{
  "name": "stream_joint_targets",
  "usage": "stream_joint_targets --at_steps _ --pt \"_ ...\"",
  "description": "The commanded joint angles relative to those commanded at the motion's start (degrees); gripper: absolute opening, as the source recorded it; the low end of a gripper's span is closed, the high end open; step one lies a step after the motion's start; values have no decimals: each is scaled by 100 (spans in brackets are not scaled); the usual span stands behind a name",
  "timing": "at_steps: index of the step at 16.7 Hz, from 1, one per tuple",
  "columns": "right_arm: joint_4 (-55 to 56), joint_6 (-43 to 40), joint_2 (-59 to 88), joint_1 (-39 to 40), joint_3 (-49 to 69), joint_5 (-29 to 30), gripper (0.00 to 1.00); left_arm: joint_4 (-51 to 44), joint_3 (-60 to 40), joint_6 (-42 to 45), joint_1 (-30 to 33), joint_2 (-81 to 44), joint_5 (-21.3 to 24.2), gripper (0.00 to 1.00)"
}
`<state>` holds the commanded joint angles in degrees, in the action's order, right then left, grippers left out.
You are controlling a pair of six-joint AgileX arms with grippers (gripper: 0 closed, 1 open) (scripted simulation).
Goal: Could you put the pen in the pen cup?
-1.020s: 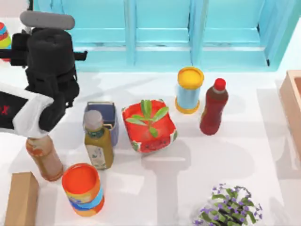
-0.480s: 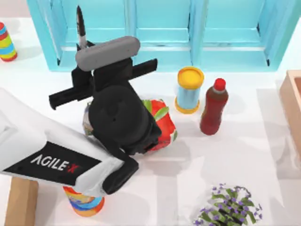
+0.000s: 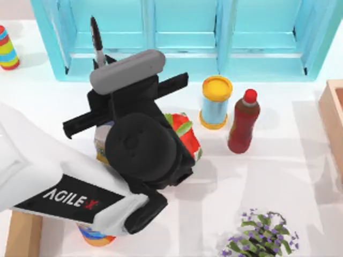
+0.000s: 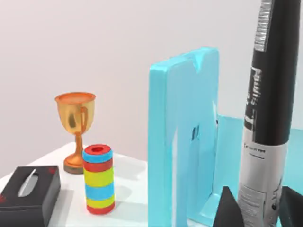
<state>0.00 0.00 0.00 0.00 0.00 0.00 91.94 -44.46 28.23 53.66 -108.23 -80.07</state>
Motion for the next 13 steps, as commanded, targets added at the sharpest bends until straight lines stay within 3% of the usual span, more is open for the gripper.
stream_joint_targets --at_steps 12,13 --pt "0 0 0 0 0 0 100 -221 12 -221 -79 14 70 0" --pt "0 0 0 0 0 0 100 -221 12 -221 -79 14 70 8"
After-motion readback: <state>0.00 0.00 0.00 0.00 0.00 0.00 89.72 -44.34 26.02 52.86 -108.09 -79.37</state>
